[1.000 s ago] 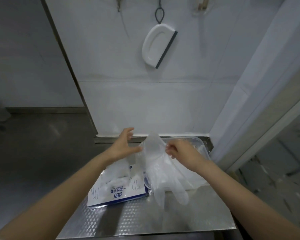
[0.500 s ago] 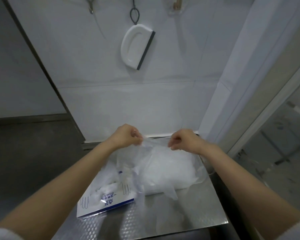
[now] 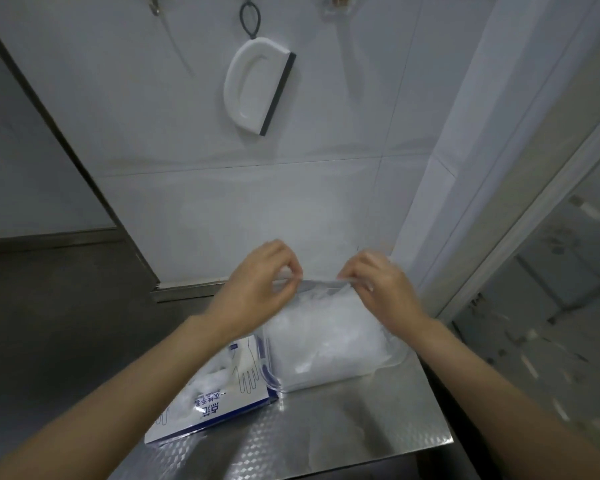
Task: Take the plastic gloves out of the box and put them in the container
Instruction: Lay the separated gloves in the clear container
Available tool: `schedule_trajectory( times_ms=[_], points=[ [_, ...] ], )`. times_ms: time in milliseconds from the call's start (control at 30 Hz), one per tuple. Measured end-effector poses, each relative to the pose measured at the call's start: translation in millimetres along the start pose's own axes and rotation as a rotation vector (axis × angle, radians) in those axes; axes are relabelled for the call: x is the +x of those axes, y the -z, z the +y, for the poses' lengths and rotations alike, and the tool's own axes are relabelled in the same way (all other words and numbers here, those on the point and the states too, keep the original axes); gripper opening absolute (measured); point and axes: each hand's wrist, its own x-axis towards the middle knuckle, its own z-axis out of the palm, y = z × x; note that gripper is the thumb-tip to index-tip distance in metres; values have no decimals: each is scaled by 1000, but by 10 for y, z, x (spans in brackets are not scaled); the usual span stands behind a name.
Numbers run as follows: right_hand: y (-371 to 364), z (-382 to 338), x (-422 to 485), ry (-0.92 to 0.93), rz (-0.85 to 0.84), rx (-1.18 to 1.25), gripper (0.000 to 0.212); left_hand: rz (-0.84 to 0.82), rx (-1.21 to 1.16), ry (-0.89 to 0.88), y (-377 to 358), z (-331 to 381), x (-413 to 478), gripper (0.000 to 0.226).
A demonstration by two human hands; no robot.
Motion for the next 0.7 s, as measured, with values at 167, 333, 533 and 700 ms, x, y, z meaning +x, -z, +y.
schedule_trajectory(
  times_ms=[167,333,533,700],
  points=[
    [-274,149,-462,-45,-422,-100,17,-292,211,-21,-460,-240,-472,4],
    [-456,174,-525,-186,-675,-127,24,-586,374,44,-753,-322,-527,19],
    [-381,269,-381,-506,-1143,77,44,-955,468,137,-890,-395,-460,24],
    [-321,200,-177,-556,-674,353,22,-684,320,245,-863,-371,-364,31]
  ],
)
